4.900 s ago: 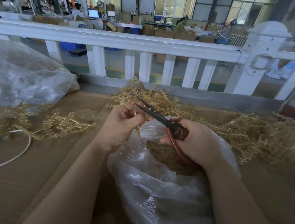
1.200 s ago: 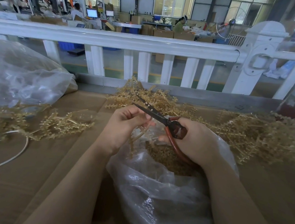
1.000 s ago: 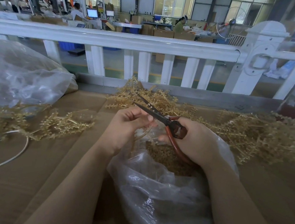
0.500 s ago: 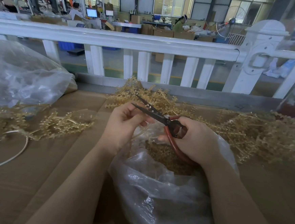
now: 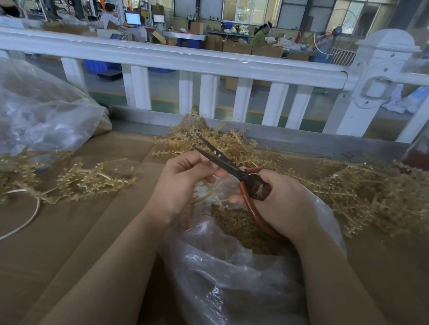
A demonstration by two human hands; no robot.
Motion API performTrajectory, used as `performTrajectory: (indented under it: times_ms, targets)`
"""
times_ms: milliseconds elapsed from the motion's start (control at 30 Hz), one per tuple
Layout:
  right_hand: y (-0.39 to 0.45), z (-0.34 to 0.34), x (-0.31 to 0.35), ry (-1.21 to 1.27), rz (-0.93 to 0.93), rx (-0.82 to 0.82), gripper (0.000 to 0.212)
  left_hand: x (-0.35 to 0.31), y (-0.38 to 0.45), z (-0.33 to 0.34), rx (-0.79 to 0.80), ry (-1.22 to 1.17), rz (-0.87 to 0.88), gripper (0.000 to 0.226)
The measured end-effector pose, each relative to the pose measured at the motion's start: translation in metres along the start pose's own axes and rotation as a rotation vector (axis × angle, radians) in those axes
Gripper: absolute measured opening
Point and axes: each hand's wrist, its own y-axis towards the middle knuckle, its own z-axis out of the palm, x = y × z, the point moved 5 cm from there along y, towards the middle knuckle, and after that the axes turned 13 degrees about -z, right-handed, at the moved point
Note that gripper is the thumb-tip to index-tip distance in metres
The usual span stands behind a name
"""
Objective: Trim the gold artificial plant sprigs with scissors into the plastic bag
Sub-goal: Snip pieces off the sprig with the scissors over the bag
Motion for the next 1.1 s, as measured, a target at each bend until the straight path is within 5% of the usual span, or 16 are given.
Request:
performTrajectory:
  times_ms: [400, 667, 1100]
  targets:
    - [0.0003, -0.0013, 0.001, 0.012, 0.002, 0.022, 0.044, -0.0014, -0.0035, 0.0044, 0.044, 0.033, 0.002, 0.014]
    - [0.0, -0.005, 0.0069, 0.02, 0.029, 0.105, 0.073, -0.0021, -0.0032, 0.0021, -0.053, 0.206, 0.04, 0.019]
    - [0.001, -0.0019, 0.0007, 0.002, 0.026, 0.037, 0.056, -0.0046, -0.0037, 0.0033, -0.042, 0.214, 0.06, 0.019]
